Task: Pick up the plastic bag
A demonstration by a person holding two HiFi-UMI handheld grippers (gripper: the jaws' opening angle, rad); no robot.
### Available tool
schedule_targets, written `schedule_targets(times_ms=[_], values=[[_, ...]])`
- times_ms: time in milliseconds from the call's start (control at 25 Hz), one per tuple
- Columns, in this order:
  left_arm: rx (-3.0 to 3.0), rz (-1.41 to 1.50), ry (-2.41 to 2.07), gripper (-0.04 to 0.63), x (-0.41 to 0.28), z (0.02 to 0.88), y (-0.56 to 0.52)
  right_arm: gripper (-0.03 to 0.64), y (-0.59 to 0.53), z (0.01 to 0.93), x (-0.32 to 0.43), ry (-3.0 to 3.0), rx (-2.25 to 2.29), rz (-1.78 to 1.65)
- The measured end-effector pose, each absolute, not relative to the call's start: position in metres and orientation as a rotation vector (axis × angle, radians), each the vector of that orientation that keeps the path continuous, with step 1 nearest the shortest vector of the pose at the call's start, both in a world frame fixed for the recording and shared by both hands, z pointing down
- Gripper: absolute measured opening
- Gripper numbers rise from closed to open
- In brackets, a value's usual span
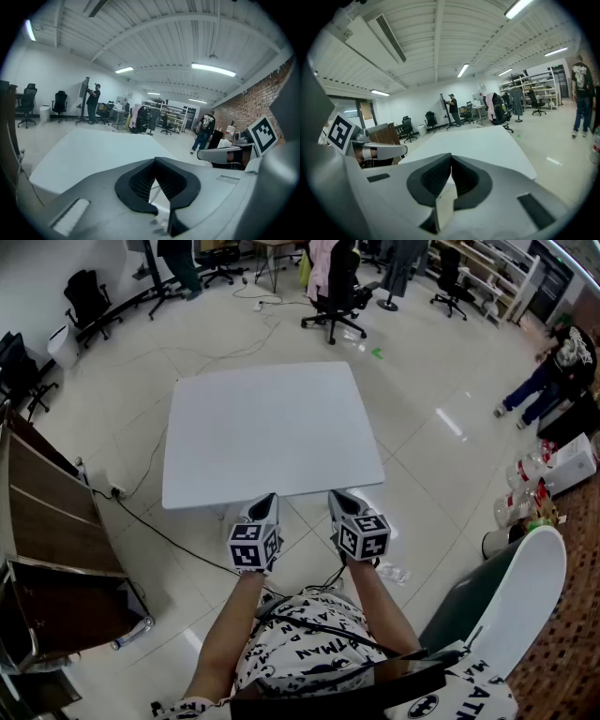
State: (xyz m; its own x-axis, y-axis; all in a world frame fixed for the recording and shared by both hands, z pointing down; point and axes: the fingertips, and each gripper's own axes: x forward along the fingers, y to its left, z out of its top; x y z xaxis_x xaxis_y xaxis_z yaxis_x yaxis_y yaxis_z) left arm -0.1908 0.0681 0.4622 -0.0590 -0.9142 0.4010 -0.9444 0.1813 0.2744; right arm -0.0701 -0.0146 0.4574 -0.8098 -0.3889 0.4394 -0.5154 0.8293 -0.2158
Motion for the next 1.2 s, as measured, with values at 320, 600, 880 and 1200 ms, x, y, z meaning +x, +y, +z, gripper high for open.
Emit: schedule_targets(times_ms=[320,600,880,1200], values=[[1.801,0.094,-1.941,0.006,-0.170,0.461,0.044,0.018,-0.030,0.466,-0.056,-2.632,0.705,0.496],[1.878,0.157,-1.820,0.006,-0.121,0.472,0.019,0.025,-0.043,0.475,-0.013,-2.596,0.816,0.551],[1.953,0.243,-1.670,0.006,-0.058,0.491,-0.018,0.172,-0.068,0.505,0.047,-2.499,0.925,0.630],[1.994,0.365,-1.469,0.006,0.029,0.542,-0.046,0.284,-0.081,0.607,0.131,-2.283,0.950,0.768]])
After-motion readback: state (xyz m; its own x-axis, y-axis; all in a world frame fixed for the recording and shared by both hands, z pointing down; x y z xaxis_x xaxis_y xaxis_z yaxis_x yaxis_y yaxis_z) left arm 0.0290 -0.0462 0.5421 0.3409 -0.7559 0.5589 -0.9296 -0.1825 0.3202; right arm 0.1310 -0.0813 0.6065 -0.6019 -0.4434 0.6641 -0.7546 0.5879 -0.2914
